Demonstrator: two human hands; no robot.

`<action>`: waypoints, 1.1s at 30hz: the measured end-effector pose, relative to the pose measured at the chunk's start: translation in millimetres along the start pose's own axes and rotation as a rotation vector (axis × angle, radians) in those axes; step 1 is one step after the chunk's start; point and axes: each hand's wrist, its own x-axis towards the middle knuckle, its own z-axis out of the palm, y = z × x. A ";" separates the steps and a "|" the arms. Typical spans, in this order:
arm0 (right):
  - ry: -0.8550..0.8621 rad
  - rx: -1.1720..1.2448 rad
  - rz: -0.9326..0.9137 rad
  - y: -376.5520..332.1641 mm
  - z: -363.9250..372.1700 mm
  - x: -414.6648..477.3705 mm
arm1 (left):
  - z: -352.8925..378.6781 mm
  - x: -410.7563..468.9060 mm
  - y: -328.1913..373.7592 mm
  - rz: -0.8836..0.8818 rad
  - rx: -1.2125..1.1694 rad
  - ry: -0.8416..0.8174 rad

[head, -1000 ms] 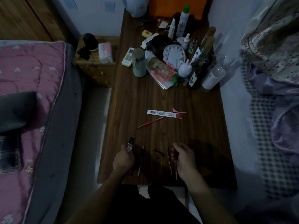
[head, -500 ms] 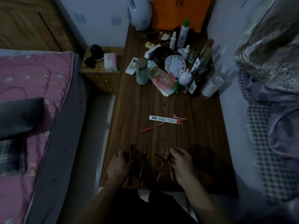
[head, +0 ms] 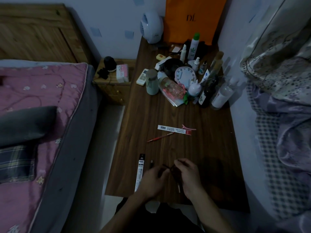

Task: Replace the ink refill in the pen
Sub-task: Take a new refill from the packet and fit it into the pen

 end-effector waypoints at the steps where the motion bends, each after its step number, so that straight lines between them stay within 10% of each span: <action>1: -0.016 -0.014 -0.016 -1.4 0.1 -2.0 | 2.9 -0.2 3.7 0.004 -0.019 -0.043; 33: -0.011 -0.368 -0.381 -2.5 -28.8 -8.6 | 6.5 12.5 12.1 0.078 -0.009 -0.135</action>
